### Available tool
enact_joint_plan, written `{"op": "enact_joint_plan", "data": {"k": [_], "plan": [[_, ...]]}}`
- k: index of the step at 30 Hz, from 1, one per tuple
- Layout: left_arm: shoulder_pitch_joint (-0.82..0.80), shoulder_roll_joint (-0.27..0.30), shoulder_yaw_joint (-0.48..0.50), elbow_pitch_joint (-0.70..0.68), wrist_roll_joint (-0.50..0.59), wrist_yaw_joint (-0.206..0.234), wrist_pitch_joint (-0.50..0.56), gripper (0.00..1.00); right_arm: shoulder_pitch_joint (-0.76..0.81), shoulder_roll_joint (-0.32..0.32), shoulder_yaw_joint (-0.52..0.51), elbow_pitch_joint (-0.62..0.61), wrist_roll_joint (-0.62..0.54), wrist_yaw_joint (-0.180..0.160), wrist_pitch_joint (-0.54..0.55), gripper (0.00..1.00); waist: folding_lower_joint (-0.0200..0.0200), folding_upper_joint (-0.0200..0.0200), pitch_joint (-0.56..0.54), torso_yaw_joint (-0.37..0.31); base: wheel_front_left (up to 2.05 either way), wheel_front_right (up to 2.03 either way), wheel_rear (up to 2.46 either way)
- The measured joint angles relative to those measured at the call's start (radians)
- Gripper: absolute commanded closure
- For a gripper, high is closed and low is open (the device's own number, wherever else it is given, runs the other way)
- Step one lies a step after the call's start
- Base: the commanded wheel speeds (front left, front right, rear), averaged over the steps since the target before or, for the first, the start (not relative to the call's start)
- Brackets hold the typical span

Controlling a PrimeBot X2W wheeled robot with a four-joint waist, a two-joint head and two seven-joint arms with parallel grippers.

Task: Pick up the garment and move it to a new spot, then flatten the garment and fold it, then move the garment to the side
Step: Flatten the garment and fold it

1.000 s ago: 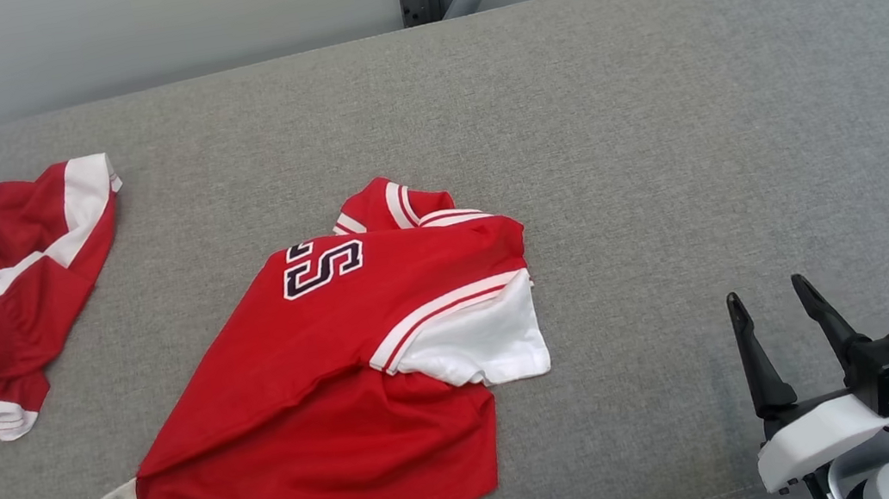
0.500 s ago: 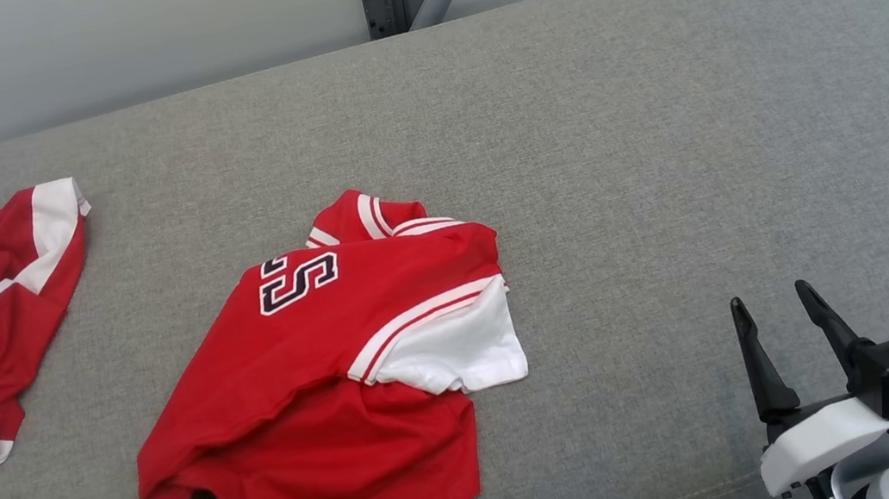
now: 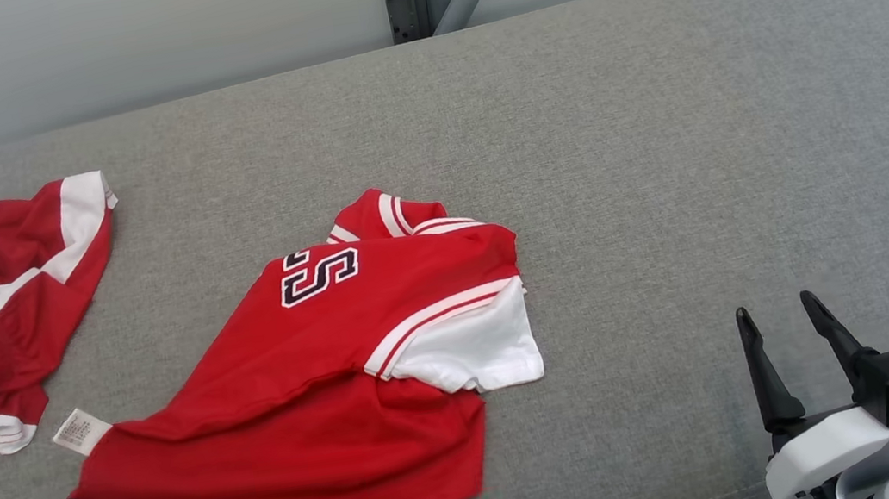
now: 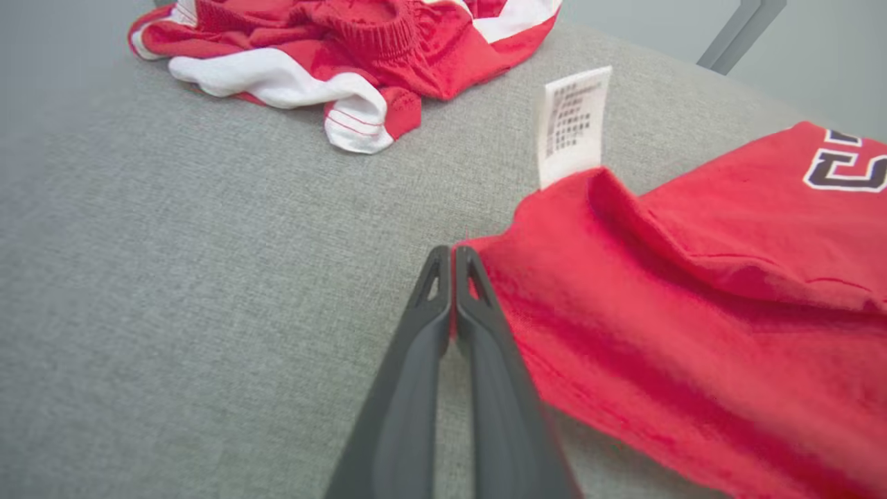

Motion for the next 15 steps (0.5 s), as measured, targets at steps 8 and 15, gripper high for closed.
{"op": "enact_joint_plan", "data": {"k": [8, 15], "plan": [[0.007, 0.038, 0.003, -0.074, 0.035, 0.066, 0.035, 1.0, -0.004, 0.0, 0.005, 0.0, 0.0, 0.0, 0.0, 0.0, 0.0, 0.0, 0.008, 0.017, 0.0, 0.0, 0.0], [0.004, 0.026, 0.016, 0.016, 0.024, 0.076, 0.022, 0.15, -0.013, 0.0, 0.015, 0.001, 0.0, 0.0, 0.0, 0.0, 0.0, 0.0, 0.023, 0.011, 0.0, 0.0, 0.0]]}}
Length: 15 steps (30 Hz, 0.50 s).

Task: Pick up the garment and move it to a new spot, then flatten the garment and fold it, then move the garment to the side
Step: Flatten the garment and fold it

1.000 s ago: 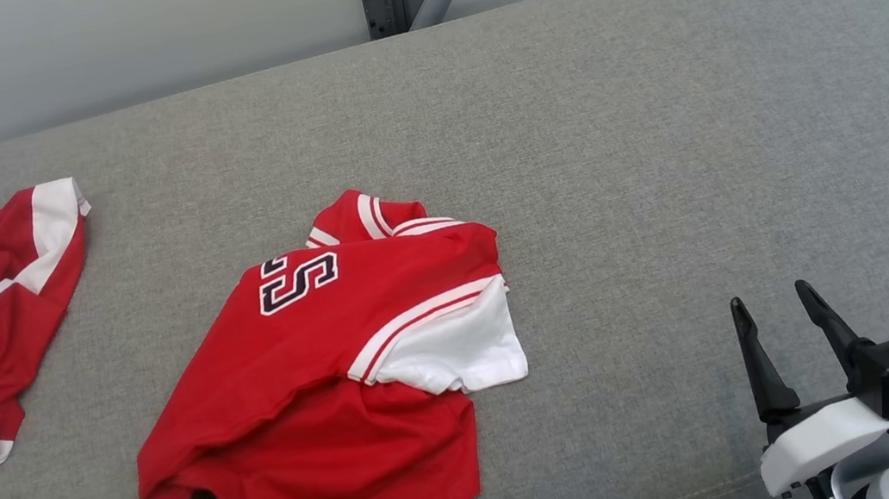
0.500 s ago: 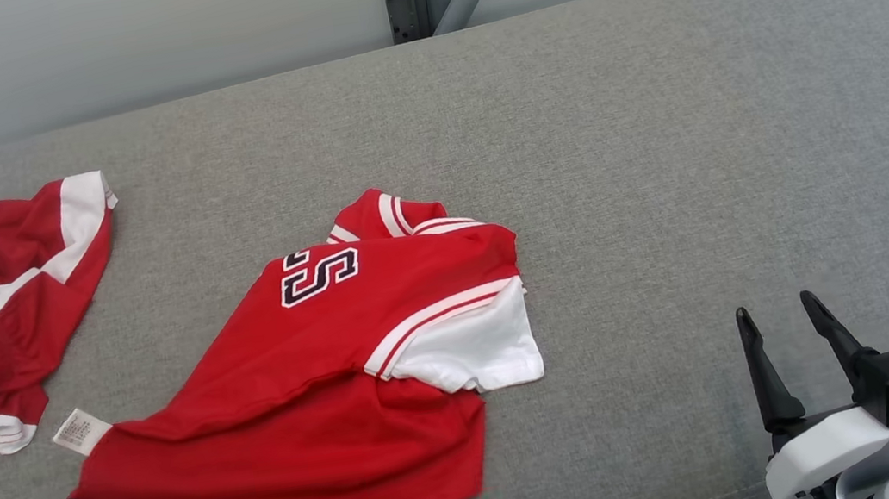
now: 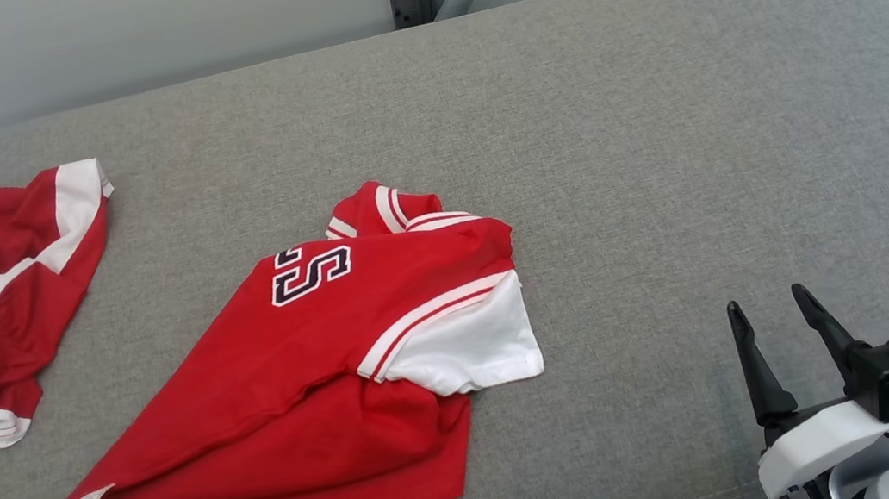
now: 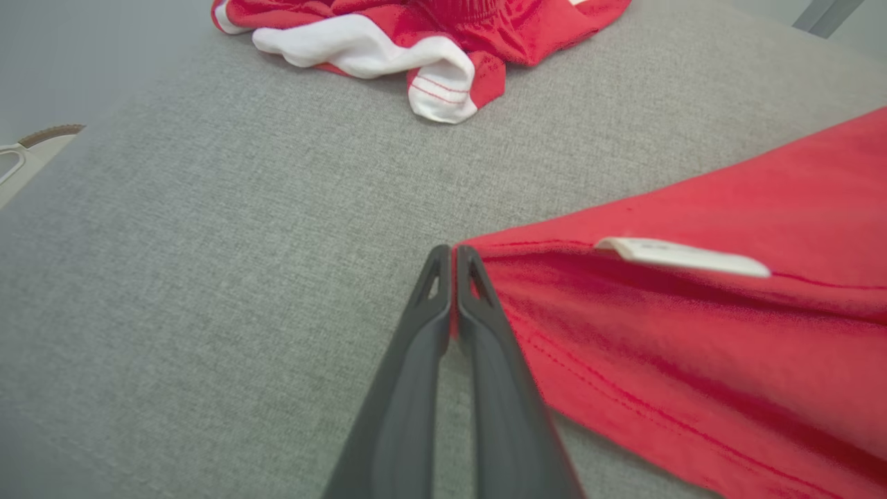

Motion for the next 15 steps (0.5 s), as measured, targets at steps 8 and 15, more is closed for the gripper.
{"op": "enact_joint_plan", "data": {"k": [8, 15], "plan": [[0.005, -0.05, 0.039, 0.104, -0.033, -0.008, -0.077, 0.0, -0.003, 0.0, -0.015, -0.004, -0.008, 0.0, 0.0, 0.0, 0.0, 0.0, 0.008, -0.026, 0.0, 0.0, 0.0], [0.08, -0.109, 0.145, -0.022, 0.087, 0.019, -0.107, 0.0, -0.001, 0.0, -0.052, -0.024, -0.02, 0.0, 0.0, 0.0, 0.0, 0.0, -0.007, -0.028, 0.0, 0.0, 0.0]]}}
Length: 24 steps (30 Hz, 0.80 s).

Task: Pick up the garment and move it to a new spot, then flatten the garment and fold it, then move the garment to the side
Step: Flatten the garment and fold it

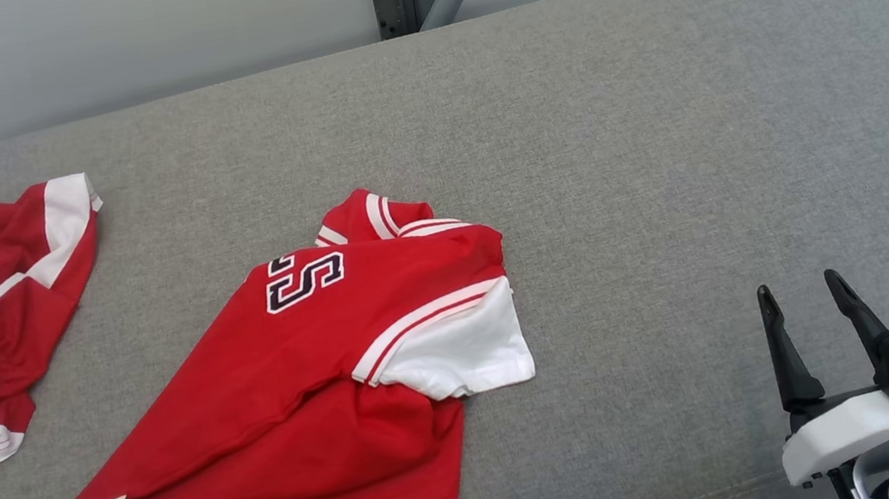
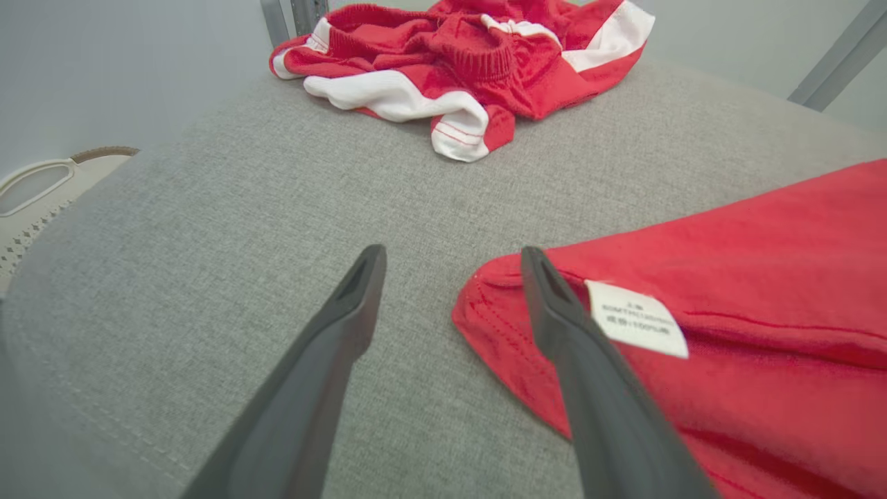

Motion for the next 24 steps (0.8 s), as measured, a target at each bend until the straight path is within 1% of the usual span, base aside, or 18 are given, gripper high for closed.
{"op": "enact_joint_plan", "data": {"k": [5, 7, 9, 11, 15, 17, 20, 24], "plan": [[0.107, -0.093, 0.107, -0.138, 0.114, 0.003, -0.001, 0.0, 0.016, 0.0, -0.037, -0.017, -0.007, 0.0, 0.0, 0.0, 0.0, 0.0, -0.025, 0.01, 0.0, 0.0, 0.0], [0.139, -0.125, 0.144, -0.183, 0.148, -0.015, -0.001, 0.0, 0.023, 0.0, -0.051, -0.021, -0.009, 0.0, 0.0, 0.0, 0.0, 0.0, -0.036, 0.017, 0.0, 0.0, 0.0], [0.158, -0.157, 0.168, -0.223, 0.194, -0.046, -0.001, 0.0, 0.027, 0.0, -0.063, -0.022, -0.012, 0.0, 0.0, 0.0, 0.0, 0.0, -0.045, 0.027, 0.0, 0.0, 0.0], [0.168, -0.186, 0.185, -0.258, 0.225, -0.094, -0.001, 0.0, 0.029, 0.001, -0.077, -0.023, -0.018, 0.0, 0.0, 0.0, 0.0, -0.0001, -0.054, 0.036, 0.0, 0.0, 0.0], [0.189, -0.222, 0.2, -0.317, 0.314, -0.176, -0.001, 0.0, 0.031, 0.0, -0.099, -0.021, -0.025, 0.0, 0.0, 0.0, 0.0, 0.0, -0.074, 0.051, 0.0, 0.0, 0.0], [0.2, -0.231, 0.201, -0.331, 0.352, -0.207, -0.001, 0.0, 0.033, 0.0, -0.104, -0.019, -0.026, 0.0, 0.0, 0.0, 0.0, 0.0, -0.085, 0.057, 0.0, 0.0, 0.0], [0.211, -0.243, 0.202, -0.343, 0.38, -0.239, -0.001, 0.0, 0.04, 0.0, -0.096, -0.015, -0.026, 0.0, 0.0, 0.0, 0.0, 0.0, -0.101, 0.065, 0.0, 0.0, 0.0], [0.227, -0.247, 0.232, -0.353, 0.401, -0.258, -0.001, 0.0, 0.046, 0.0, -0.08, -0.01, -0.017, 0.0, 0.0, 0.0, 0.0, 0.0, -0.12, 0.066, 0.0, 0.0, 0.0]]}}
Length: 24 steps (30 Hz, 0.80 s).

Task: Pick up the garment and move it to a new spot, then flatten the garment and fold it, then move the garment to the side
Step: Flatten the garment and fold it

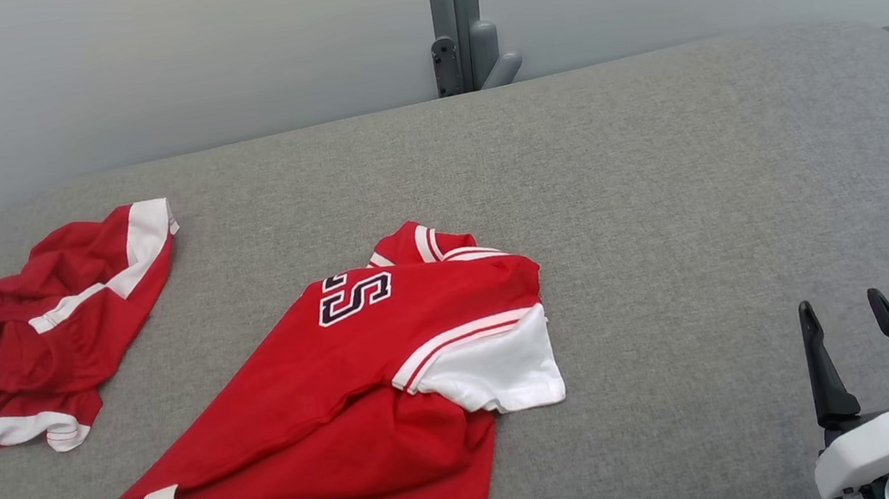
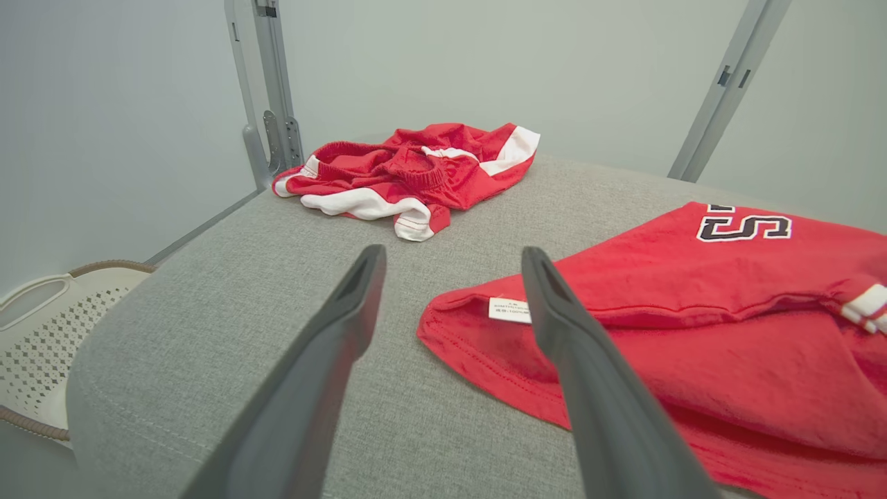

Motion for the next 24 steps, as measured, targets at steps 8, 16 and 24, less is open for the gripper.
{"op": "enact_joint_plan", "data": {"k": [8, 16, 24], "plan": [[0.008, -0.001, 0.001, -0.012, 0.027, -0.019, 0.0, 0.0, 0.015, 0.0, 0.019, 0.009, 0.0, 0.0, 0.0, 0.0, 0.0, 0.0, -0.004, 0.001, 0.0, 0.0, 0.0], [0.003, -0.001, 0.004, -0.005, 0.029, -0.033, 0.0, 0.0, 0.016, 0.0, 0.028, 0.01, -0.008, 0.0, 0.0, 0.0, 0.0, 0.0, -0.003, -0.001, 0.0, 0.0, 0.0], [-0.011, -0.002, -0.015, 0.032, 0.025, -0.037, -0.002, 0.0, -0.026, -0.01, 0.209, 0.147, 0.065, 0.0, 0.009, 0.0, 0.0, 0.0, 0.021, 0.0, 0.0, 0.0, 0.0]]}}
